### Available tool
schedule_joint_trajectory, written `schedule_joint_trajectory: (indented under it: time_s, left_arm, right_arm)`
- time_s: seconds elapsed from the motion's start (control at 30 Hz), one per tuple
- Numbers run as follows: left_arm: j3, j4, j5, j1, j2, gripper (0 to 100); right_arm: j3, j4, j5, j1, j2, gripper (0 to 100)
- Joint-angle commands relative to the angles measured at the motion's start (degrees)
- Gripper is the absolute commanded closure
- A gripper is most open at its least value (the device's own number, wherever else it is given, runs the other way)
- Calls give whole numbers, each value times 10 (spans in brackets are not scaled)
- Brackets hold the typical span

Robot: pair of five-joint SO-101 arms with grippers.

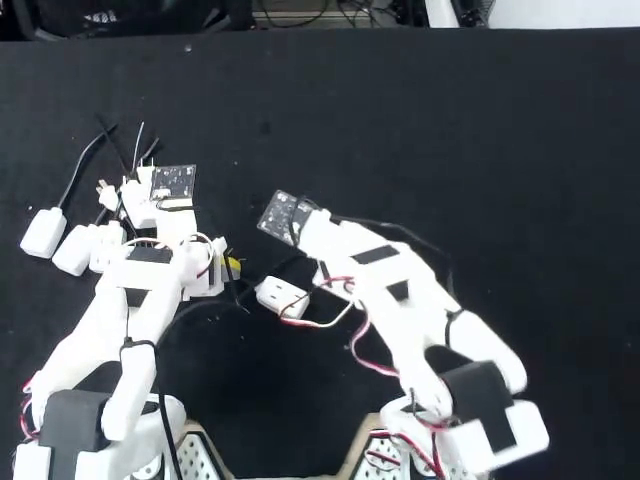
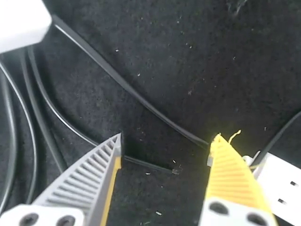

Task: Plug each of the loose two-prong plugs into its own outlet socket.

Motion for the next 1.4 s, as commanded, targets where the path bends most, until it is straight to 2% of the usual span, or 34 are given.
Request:
schedule_joint_trajectory:
  time_s: [0.0,0.1,0.17,0.3,0.47,0.67,0.87,1.0,1.13,1.3,1.37]
  left_arm:
    - [-1,-8,4,-5,-5,705]
    - [0,-8,4,-7,-6,705]
    - [0,-8,4,-7,-6,705]
    - [0,-8,4,-7,-6,705]
    - [0,-8,4,-7,-4,705]
    - [0,-9,4,-6,-4,705]
    - [0,-8,4,-7,-4,705]
    - [0,-7,4,-7,-4,705]
    - [0,-7,4,-7,-4,705]
    - [0,-7,4,-7,-4,705]
    - [0,-7,4,-6,-4,705]
  right_arm:
    - [-111,108,-1,-10,59,840]
    - [-204,181,-40,6,138,811]
    - [-241,212,-40,16,167,832]
    - [-242,223,-45,18,167,993]
    - [-224,285,-54,68,91,988]
    - [-211,378,-146,179,-35,988]
    - [-161,330,-178,258,-50,987]
    - [-160,292,-194,337,-40,987]
    - [-150,312,-246,321,-18,979]
    - [-181,414,-237,234,8,792]
    - [-199,441,-237,196,11,766]
